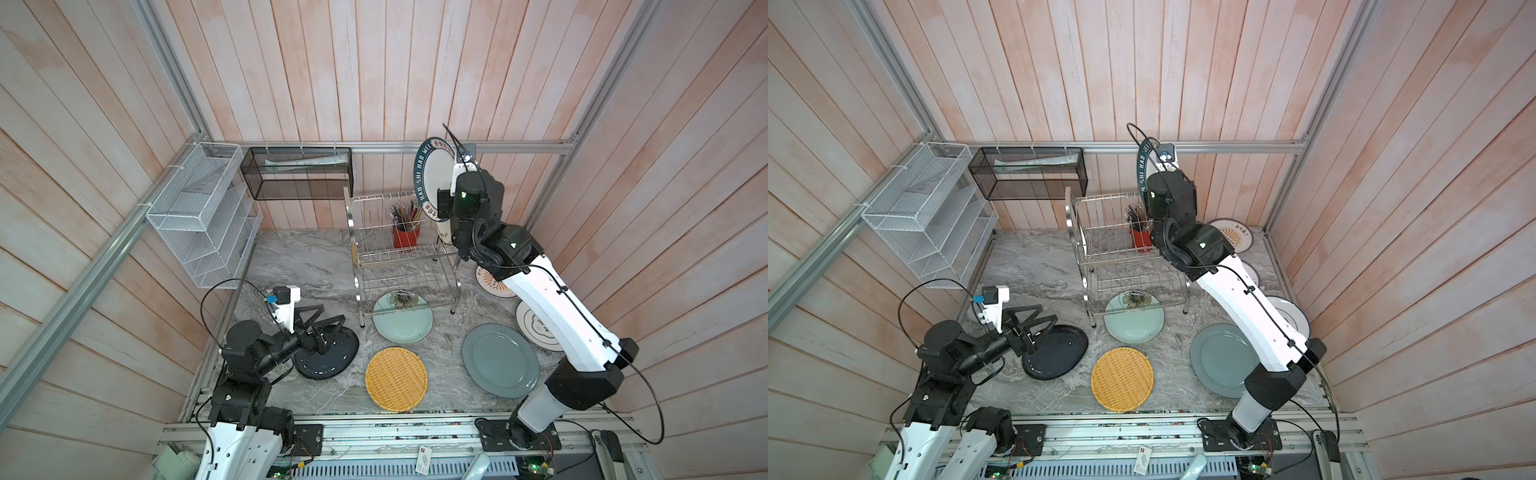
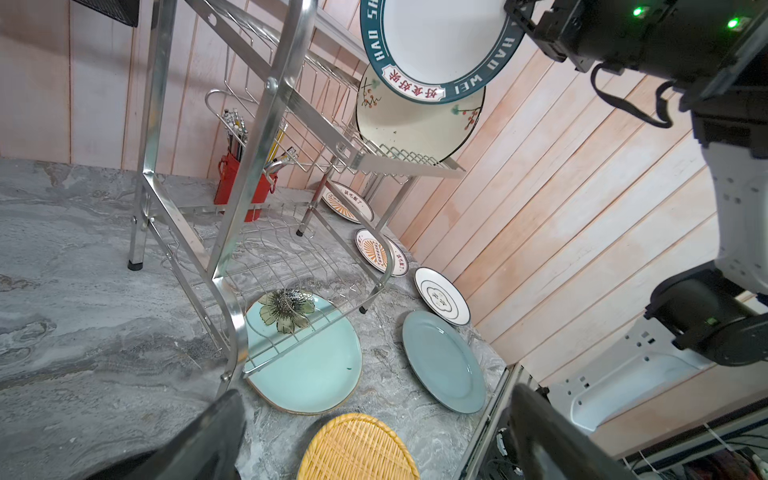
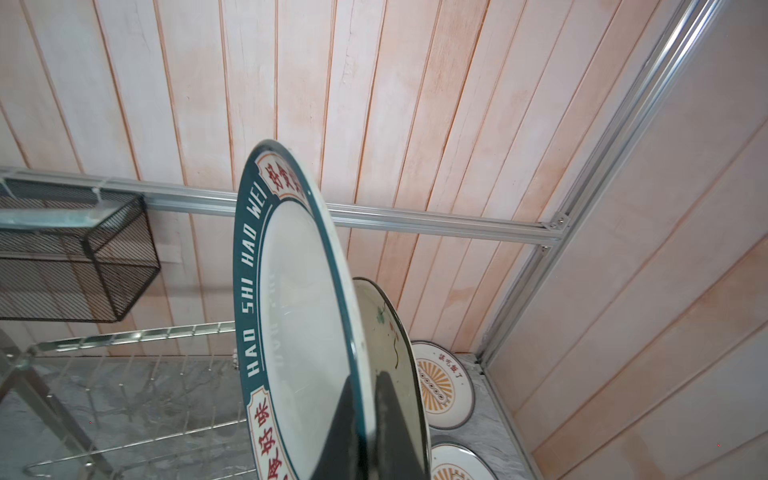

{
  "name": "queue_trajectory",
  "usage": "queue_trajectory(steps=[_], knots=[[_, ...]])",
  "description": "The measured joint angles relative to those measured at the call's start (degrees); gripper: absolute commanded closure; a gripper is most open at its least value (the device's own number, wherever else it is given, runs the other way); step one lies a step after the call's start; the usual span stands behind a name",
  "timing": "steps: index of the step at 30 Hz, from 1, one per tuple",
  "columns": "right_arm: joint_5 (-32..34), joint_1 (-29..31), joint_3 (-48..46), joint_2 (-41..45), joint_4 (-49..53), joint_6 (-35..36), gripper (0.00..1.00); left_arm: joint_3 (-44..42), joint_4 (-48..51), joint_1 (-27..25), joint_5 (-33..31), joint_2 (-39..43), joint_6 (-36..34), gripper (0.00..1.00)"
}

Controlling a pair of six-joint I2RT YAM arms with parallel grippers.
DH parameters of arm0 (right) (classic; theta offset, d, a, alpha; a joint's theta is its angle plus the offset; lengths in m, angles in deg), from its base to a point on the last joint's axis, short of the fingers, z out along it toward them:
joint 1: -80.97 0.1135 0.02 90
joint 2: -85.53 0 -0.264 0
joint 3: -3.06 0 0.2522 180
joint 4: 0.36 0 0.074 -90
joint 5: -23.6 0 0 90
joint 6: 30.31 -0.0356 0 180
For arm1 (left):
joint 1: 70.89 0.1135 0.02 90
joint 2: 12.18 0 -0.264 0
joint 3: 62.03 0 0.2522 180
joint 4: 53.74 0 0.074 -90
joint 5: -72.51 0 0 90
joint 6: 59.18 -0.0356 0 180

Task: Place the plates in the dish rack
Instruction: 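Lower the green-rimmed plate into the rack's upper slots beside the cream plate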

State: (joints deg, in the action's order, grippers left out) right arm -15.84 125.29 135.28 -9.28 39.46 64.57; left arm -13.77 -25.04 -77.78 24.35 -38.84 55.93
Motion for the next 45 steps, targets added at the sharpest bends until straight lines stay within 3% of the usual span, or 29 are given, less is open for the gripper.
queue_trajectory(steps=[6, 15, 35, 45], knots=[[3.8, -0.1, 0.0, -1.8, -0.9, 5.8, 1.0, 0.0, -0.7, 0.3, 0.4, 0.1, 0.2, 0.0], [5.0, -1.3, -2.1, -1.7, -1.5, 6.8, 1.0, -0.3, -1.0, 0.3, 0.4, 1.1, 0.2, 0.0], [3.7, -1.6, -2.7, -3.4, 7.4, -1.1, 1.0, -0.6, -1.3, 0.5, 0.7, 1.3, 0.6, 0.0], [4.5, -1.4, 6.2, -8.3, 15.7, -6.4, 1.0, -0.6, -1.3, 0.6, 1.2, 1.3, 0.6, 0.0]])
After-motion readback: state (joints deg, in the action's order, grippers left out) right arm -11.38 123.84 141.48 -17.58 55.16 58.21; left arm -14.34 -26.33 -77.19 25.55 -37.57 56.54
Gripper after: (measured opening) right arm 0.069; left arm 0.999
